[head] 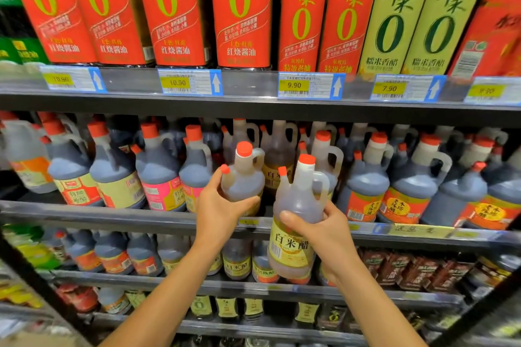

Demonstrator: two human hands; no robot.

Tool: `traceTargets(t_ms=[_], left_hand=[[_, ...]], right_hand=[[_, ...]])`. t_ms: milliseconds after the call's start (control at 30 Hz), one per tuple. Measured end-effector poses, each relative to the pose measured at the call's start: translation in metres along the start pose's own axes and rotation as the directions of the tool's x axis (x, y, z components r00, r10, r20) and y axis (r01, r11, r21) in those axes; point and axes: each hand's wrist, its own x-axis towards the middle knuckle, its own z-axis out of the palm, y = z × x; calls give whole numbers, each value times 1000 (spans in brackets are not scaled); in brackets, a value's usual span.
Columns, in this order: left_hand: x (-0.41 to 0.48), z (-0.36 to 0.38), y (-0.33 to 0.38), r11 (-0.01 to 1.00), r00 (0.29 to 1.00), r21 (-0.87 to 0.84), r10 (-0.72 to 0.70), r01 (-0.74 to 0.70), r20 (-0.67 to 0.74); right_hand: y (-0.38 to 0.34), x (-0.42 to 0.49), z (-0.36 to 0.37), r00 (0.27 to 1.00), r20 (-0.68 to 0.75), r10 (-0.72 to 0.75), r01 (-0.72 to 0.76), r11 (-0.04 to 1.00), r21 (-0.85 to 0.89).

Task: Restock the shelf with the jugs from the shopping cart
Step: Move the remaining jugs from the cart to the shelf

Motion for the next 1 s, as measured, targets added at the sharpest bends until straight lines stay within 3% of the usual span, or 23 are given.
traceTargets(t_ms=[267,533,833,1000], left_hand=[[5,12,8,989,995,138,66,-55,-75],[11,6,14,850,982,505,189,-149,-28],[11,3,6,832,976,536,209,-142,-67],[6,2,0,866,965,464,251,-188,-78]], right_hand=[[2,1,-3,1000,-16,3,-3,1000,-4],[7,-2,-3,999,-27,19,-19,1000,4],[8,-9,-2,999,-20,35,-35,999,-30],[7,-13,0,999,-31,23,-24,999,-34]])
